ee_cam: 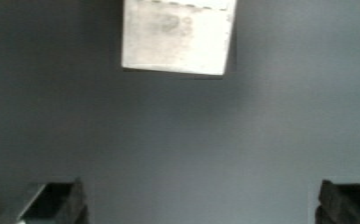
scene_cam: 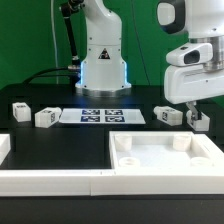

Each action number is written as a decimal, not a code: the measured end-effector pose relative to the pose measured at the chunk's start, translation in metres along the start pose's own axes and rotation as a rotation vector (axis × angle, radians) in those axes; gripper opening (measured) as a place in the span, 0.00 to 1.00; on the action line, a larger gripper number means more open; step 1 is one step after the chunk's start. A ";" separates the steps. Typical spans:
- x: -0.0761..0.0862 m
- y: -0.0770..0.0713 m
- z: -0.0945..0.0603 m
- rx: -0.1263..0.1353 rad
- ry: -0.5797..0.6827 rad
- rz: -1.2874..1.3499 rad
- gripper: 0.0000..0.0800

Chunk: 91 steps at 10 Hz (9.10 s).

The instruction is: Assemble square table

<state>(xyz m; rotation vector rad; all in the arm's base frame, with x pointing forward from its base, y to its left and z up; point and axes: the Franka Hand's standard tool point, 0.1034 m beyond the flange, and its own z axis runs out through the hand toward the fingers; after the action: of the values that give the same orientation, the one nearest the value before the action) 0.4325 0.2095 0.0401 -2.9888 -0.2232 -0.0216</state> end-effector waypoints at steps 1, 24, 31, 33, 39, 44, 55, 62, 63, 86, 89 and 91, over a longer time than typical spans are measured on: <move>-0.009 0.002 -0.001 -0.012 -0.049 0.031 0.81; -0.044 0.002 0.026 -0.021 -1.021 0.101 0.40; -0.043 0.003 0.020 -0.013 -1.034 0.084 0.36; -0.018 0.012 -0.033 0.020 -1.010 0.028 0.36; -0.010 0.036 -0.058 0.037 -0.741 0.013 0.36; 0.095 0.084 -0.121 0.064 -0.371 -0.081 0.36; 0.153 0.109 -0.127 -0.051 0.379 -0.059 0.36; 0.162 0.098 -0.102 -0.047 0.447 -0.062 0.36; 0.161 0.097 -0.094 -0.055 0.437 -0.069 0.36; 0.164 0.111 -0.053 -0.102 0.442 -0.080 0.36; 0.164 0.111 -0.053 -0.102 0.442 -0.081 0.43; 0.164 0.111 -0.053 -0.102 0.442 -0.081 0.78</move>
Offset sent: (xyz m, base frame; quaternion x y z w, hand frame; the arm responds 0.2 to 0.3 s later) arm -0.0025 -0.0191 -0.0011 -0.0085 -0.2027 0.0086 0.9792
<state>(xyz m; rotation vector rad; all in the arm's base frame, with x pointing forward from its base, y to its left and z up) 0.6109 0.1176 0.0805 -2.9717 -0.2945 -0.7105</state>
